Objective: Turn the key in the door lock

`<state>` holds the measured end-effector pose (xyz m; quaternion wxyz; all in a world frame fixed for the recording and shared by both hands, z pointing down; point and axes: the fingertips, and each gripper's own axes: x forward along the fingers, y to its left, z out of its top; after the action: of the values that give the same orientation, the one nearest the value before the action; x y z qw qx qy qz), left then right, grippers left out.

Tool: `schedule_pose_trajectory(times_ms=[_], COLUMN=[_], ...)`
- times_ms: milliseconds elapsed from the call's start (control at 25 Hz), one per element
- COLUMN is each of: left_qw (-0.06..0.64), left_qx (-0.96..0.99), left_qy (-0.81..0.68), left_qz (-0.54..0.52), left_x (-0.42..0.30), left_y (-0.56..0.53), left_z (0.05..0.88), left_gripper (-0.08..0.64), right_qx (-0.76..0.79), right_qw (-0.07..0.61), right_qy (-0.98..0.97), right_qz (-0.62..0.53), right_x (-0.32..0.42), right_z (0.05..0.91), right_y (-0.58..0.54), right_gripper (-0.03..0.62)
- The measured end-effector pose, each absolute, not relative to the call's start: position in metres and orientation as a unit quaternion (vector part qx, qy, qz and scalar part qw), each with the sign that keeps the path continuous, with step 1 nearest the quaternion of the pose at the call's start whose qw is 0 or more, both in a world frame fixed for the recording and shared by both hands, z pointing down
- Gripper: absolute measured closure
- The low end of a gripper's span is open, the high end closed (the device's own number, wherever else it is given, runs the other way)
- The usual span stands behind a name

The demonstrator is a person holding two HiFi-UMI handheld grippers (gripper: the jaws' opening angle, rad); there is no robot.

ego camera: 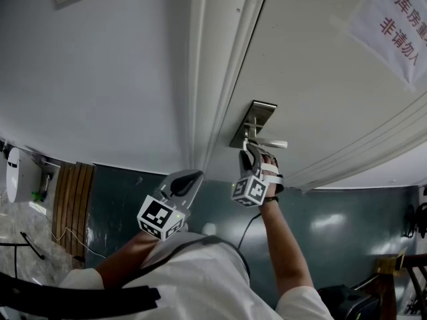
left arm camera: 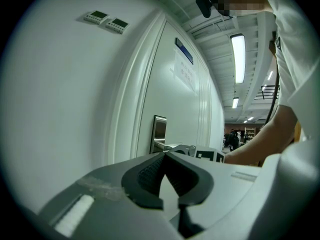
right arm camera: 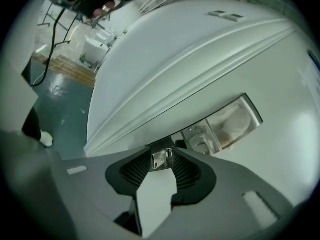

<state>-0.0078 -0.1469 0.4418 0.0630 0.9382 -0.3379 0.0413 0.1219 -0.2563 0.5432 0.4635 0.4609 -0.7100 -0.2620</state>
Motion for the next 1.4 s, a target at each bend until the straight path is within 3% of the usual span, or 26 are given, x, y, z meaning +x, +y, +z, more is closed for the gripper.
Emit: schedule_pose_trajectory(times_ms=[320, 440, 720, 920, 1400], left_qw=[0.062, 0.058, 0.046, 0.042, 0.049], left_qx=[0.94, 0.941, 0.943, 0.944, 0.945], left_qy=[-0.332, -0.332, -0.328, -0.325, -0.322], left_qz=[0.043, 0.043, 0.035, 0.022, 0.022], left_x=[-0.002, 0.0, -0.001, 0.0, 0.0], left_y=[-0.152, -0.153, -0.152, -0.151, -0.148], left_z=[0.442, 0.439, 0.426, 0.415, 0.418], left_gripper=[0.555, 0.555, 0.555, 0.555, 0.555], right_qx=[0.53, 0.543, 0.552, 0.561, 0.574], right_qw=[0.254, 0.165, 0.058, 0.017, 0.026], right_qy=[-0.799, -0.821, -0.832, -0.827, -0.818], right_qz=[-0.127, -0.053, 0.006, 0.023, 0.04], right_x=[0.101, 0.097, 0.087, 0.089, 0.095], right_z=[0.498, 0.481, 0.439, 0.423, 0.43], right_y=[-0.22, -0.203, -0.161, -0.149, -0.143], right_gripper=[0.478, 0.513, 0.583, 0.584, 0.584])
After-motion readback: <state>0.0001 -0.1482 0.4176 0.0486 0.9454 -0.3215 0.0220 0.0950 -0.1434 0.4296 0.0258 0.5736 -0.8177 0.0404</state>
